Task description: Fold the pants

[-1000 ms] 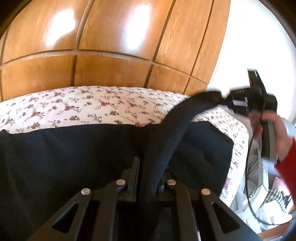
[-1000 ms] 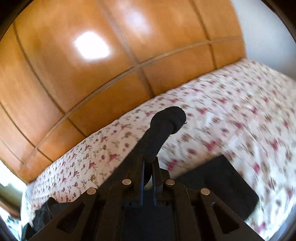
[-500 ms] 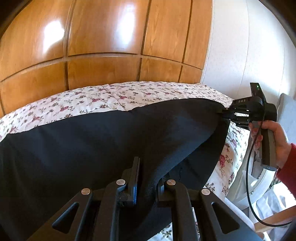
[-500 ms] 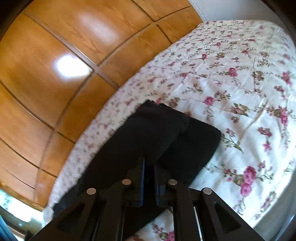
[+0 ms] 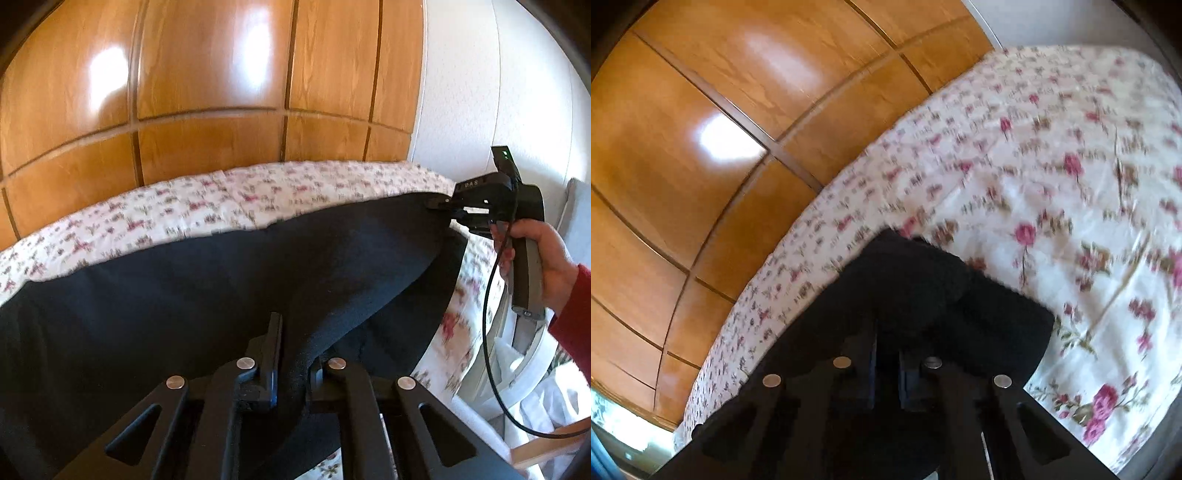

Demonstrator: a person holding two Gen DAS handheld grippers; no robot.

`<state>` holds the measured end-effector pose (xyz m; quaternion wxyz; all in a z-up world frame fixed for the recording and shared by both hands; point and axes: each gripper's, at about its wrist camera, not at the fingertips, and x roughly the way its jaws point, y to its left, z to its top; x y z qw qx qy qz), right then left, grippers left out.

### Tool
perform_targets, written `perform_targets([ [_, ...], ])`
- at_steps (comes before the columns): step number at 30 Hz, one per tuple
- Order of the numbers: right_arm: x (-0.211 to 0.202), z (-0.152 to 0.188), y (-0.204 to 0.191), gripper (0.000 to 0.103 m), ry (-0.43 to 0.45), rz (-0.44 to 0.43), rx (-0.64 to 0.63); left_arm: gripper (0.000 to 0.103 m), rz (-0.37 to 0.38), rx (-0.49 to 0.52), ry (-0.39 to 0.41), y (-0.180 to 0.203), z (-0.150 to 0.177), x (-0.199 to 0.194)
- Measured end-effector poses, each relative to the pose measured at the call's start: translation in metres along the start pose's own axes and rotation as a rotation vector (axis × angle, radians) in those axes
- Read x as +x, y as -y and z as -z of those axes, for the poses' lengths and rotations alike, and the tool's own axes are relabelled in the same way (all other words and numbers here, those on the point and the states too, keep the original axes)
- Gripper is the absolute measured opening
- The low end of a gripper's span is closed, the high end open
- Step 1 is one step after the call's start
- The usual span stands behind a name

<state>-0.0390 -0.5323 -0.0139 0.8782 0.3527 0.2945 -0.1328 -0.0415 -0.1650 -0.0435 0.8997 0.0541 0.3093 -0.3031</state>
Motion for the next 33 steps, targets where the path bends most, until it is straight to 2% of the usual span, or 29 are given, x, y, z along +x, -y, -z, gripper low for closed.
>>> perform_targets([
  [6,-0.030,-0.015,-0.003,0.008,0.064,-0.018,-0.030,0.008,0.024,0.021,0.029,0.008,-0.011,-0.015],
  [10,-0.032,-0.003,0.012,0.008,0.039,0.024,-0.039,0.008,0.023,0.083,-0.021,0.019,0.007,-0.007],
  [13,-0.021,0.011,0.032,0.008,-0.001,0.059,0.006,0.008,0.017,0.120,-0.075,0.025,0.023,0.006],
  [17,-0.015,0.021,0.047,0.008,-0.010,0.064,0.021,0.008,0.001,0.160,-0.074,0.029,0.029,0.010],
  [20,-0.016,0.018,0.041,0.008,-0.009,0.080,-0.021,0.008,0.014,0.136,-0.075,0.026,0.029,0.009],
  [25,-0.021,0.015,0.040,0.008,0.021,0.075,-0.003,0.009,0.029,0.115,-0.070,0.027,0.025,0.006],
  [27,-0.014,0.017,0.042,0.008,0.004,0.099,-0.012,0.009,0.022,0.144,-0.100,0.030,0.030,0.013],
  [28,-0.013,0.019,0.045,0.008,0.003,0.099,-0.002,0.010,0.015,0.158,-0.090,0.032,0.032,0.012],
  [29,-0.012,0.020,0.048,0.008,0.006,0.096,0.017,0.018,0.012,0.168,-0.088,0.034,0.032,0.011],
  [31,-0.015,0.019,0.047,0.010,-0.004,0.092,0.026,0.027,0.041,0.175,-0.104,0.035,0.030,0.009],
  [33,-0.022,0.016,0.044,0.020,-0.003,0.106,0.016,0.029,0.084,0.158,-0.106,0.030,0.027,0.001],
])
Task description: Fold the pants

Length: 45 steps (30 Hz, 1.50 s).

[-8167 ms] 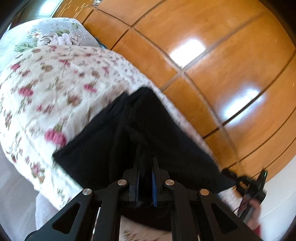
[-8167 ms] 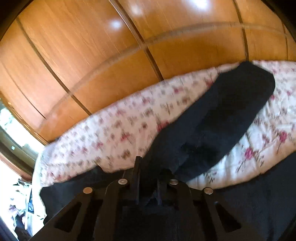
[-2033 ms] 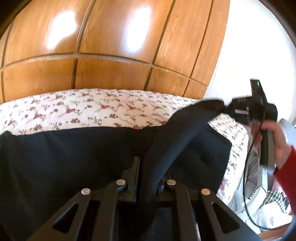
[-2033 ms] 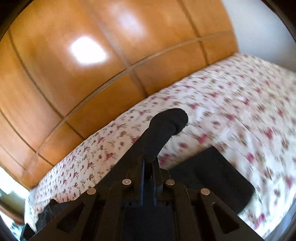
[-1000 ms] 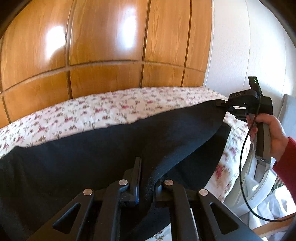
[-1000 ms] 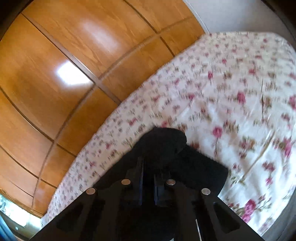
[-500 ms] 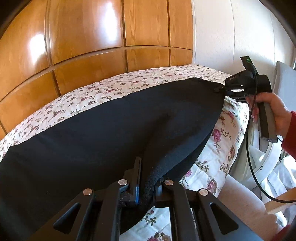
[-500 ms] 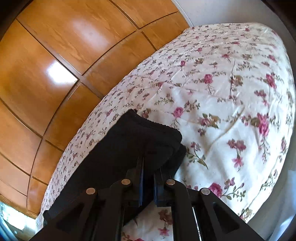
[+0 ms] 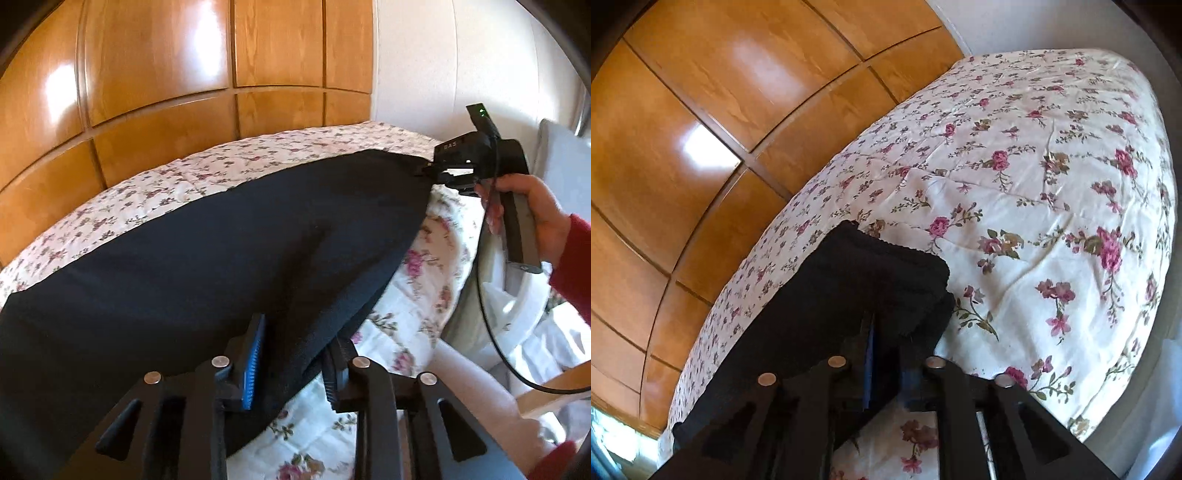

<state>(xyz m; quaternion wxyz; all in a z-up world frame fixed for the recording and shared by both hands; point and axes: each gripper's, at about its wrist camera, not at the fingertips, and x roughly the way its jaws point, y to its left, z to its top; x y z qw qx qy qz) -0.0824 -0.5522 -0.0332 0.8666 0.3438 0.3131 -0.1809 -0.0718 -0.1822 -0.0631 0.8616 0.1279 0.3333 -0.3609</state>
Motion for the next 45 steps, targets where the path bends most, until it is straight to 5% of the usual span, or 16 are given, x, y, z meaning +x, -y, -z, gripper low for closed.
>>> perform_targets([
  [5,-0.028,0.001,0.002,0.062,0.057,0.012,0.022,0.030,0.121,-0.104,0.078,-0.024,0.002,-0.033],
  [14,-0.021,0.021,-0.009,0.062,-0.039,-0.044,0.080,0.032,0.059,-0.301,0.141,-0.082,0.001,-0.060],
  [18,-0.046,0.041,-0.064,0.054,0.095,0.149,-0.202,0.032,-0.069,-0.306,0.099,-0.091,0.013,-0.052],
  [19,-0.052,0.047,-0.077,0.053,0.122,0.142,-0.253,0.032,-0.093,-0.316,0.088,-0.094,0.017,-0.050],
  [22,-0.062,0.072,-0.117,0.050,0.128,0.005,-0.382,0.032,-0.098,-0.389,0.036,-0.105,0.034,-0.038],
  [25,-0.048,0.105,-0.156,0.033,-0.008,-0.153,-0.508,0.032,-0.097,-0.420,0.040,-0.108,0.046,-0.033],
  [27,-0.035,0.129,-0.175,0.031,-0.095,-0.209,-0.597,0.032,-0.110,-0.398,0.042,-0.105,0.048,-0.034],
  [30,-0.019,0.159,-0.190,0.030,-0.182,-0.217,-0.704,0.032,-0.127,-0.374,0.043,-0.103,0.051,-0.036],
  [33,-0.006,0.170,-0.183,0.027,-0.200,-0.121,-0.779,0.032,-0.126,-0.381,0.049,-0.107,0.053,-0.039],
  [36,-0.004,0.156,-0.171,0.027,-0.203,-0.080,-0.707,0.032,-0.110,-0.402,0.042,-0.115,0.052,-0.043],
  [41,-0.015,0.149,-0.192,0.028,-0.197,-0.227,-0.656,0.032,-0.148,-0.451,0.067,-0.145,0.040,-0.062],
  [45,-0.007,0.155,-0.234,0.028,-0.221,-0.331,-0.697,0.032,-0.301,-0.479,0.047,-0.188,0.027,-0.070],
])
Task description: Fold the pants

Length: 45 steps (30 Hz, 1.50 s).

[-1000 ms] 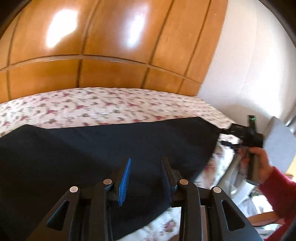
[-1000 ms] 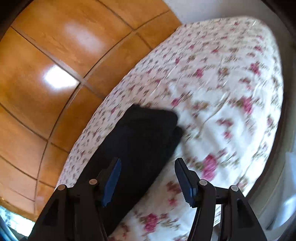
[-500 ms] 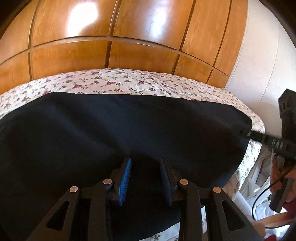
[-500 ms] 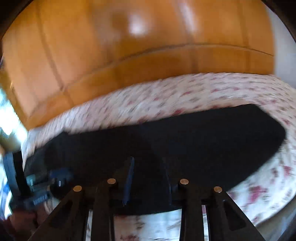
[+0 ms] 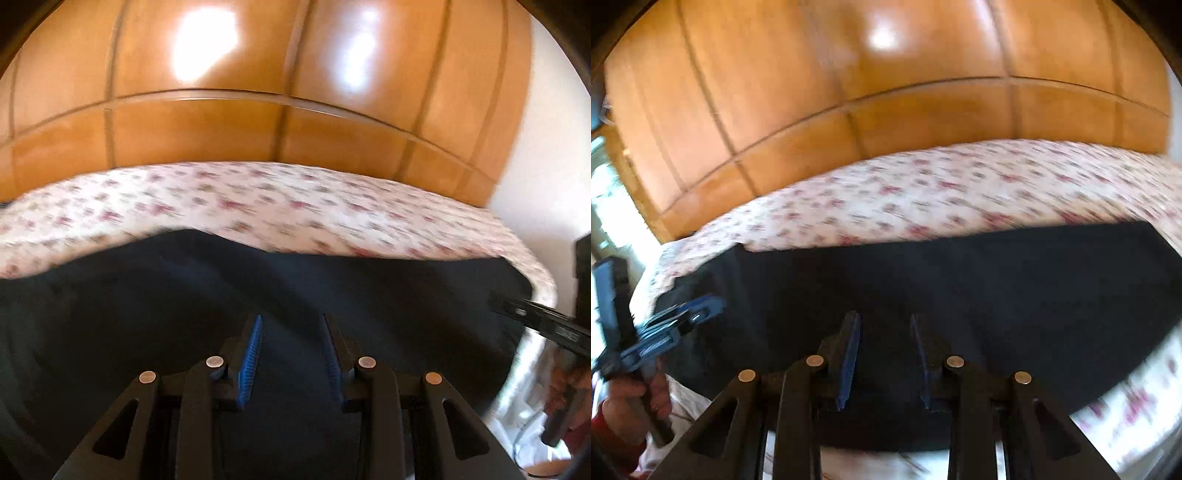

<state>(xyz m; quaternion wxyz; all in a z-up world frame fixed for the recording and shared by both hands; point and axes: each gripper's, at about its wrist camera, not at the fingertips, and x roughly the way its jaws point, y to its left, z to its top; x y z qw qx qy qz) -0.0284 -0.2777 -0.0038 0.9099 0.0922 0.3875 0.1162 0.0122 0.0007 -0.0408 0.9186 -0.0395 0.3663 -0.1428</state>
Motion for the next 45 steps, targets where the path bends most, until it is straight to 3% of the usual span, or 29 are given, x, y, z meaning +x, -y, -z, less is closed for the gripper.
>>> perform_targets([
  [5,0.050,-0.032,-0.045,0.028,-0.039,-0.135,-0.051,0.033,-0.125,-0.078,-0.038,-0.044,-0.016,0.018],
  [11,0.098,-0.052,-0.091,0.030,-0.118,-0.237,-0.115,0.033,-0.178,-0.118,-0.066,-0.077,-0.011,0.031],
  [21,0.169,-0.080,-0.145,0.030,-0.217,-0.310,-0.153,0.033,-0.202,-0.085,0.024,-0.074,0.010,0.032],
  [26,0.204,-0.089,-0.165,0.035,-0.294,-0.327,-0.181,0.033,-0.169,-0.112,0.034,-0.080,0.011,0.032],
  [34,0.254,-0.083,-0.186,0.035,-0.523,-0.541,-0.182,0.033,-0.151,-0.129,0.048,-0.082,0.013,0.032],
  [36,0.262,-0.081,-0.192,0.035,-0.533,-0.520,-0.214,0.033,-0.143,-0.139,0.050,-0.084,0.013,0.032],
  [39,0.273,-0.081,-0.187,0.033,-0.540,-0.536,-0.138,0.033,-0.129,-0.156,0.052,-0.087,0.014,0.032],
  [40,0.274,-0.081,-0.185,0.028,-0.523,-0.533,-0.129,0.033,-0.124,-0.164,0.054,-0.088,0.014,0.032],
  [41,0.271,-0.082,-0.183,0.010,-0.495,-0.509,-0.144,0.033,-0.115,-0.172,0.057,-0.090,0.014,0.032],
  [45,0.248,-0.087,-0.181,0.009,-0.353,-0.524,-0.143,0.033,-0.072,-0.225,0.094,-0.099,0.017,0.027],
])
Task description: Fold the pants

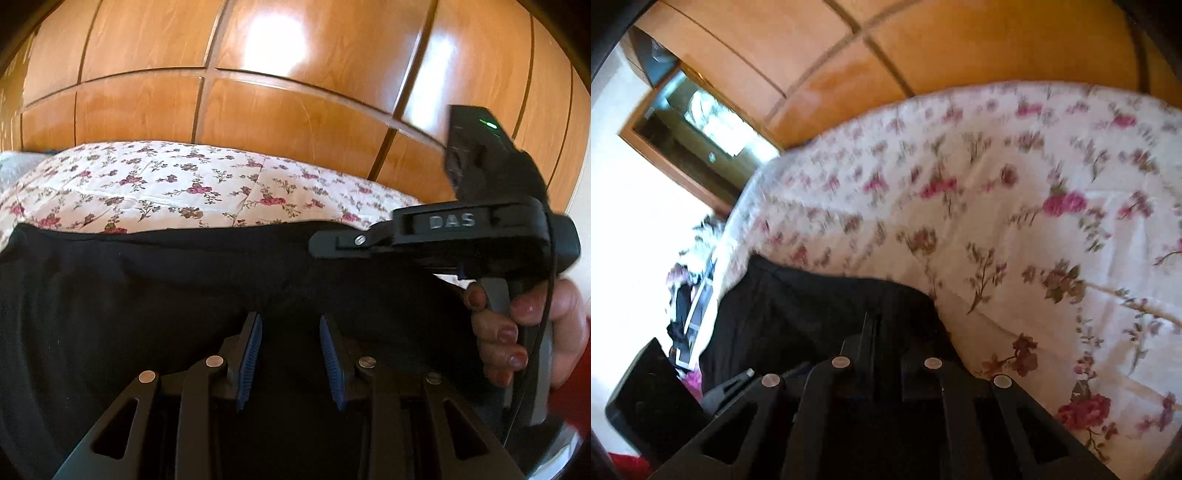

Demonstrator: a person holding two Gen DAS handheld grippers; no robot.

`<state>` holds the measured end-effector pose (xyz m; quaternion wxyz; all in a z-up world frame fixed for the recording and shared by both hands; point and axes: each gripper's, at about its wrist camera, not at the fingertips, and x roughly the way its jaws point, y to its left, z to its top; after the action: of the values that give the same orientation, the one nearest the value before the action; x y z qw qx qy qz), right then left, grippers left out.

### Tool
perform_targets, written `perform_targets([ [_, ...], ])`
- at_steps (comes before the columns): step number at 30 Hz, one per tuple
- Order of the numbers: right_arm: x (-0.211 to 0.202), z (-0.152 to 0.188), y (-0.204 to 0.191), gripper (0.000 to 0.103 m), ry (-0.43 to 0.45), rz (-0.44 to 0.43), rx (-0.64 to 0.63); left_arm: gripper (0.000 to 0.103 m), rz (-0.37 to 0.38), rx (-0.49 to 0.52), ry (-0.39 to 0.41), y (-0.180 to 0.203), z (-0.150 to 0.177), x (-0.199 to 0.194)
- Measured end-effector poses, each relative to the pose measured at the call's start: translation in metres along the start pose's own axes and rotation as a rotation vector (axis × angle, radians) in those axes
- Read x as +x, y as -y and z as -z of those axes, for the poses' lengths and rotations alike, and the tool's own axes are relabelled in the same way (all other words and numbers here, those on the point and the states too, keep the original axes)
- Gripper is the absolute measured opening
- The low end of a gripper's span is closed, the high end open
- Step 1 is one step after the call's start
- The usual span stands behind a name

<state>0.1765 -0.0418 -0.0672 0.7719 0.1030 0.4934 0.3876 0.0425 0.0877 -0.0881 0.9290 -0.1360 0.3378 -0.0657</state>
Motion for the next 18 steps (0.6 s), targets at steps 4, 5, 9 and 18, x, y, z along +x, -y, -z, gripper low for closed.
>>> perform_targets([
  [4,-0.002,0.005,-0.010,0.008,0.059,0.091,-0.086,0.033,0.021,-0.040,0.006,-0.006,0.000,-0.001],
  [5,0.003,0.006,-0.008,0.008,0.049,0.115,-0.081,0.033,0.014,-0.039,-0.002,-0.006,0.000,0.001],
  [9,0.020,0.002,0.010,0.008,0.027,0.138,-0.014,0.033,-0.012,-0.022,-0.010,-0.002,0.001,0.003],
  [18,0.021,0.002,0.022,0.008,0.058,0.086,0.044,0.033,-0.024,-0.012,-0.015,-0.001,0.000,0.003],
])
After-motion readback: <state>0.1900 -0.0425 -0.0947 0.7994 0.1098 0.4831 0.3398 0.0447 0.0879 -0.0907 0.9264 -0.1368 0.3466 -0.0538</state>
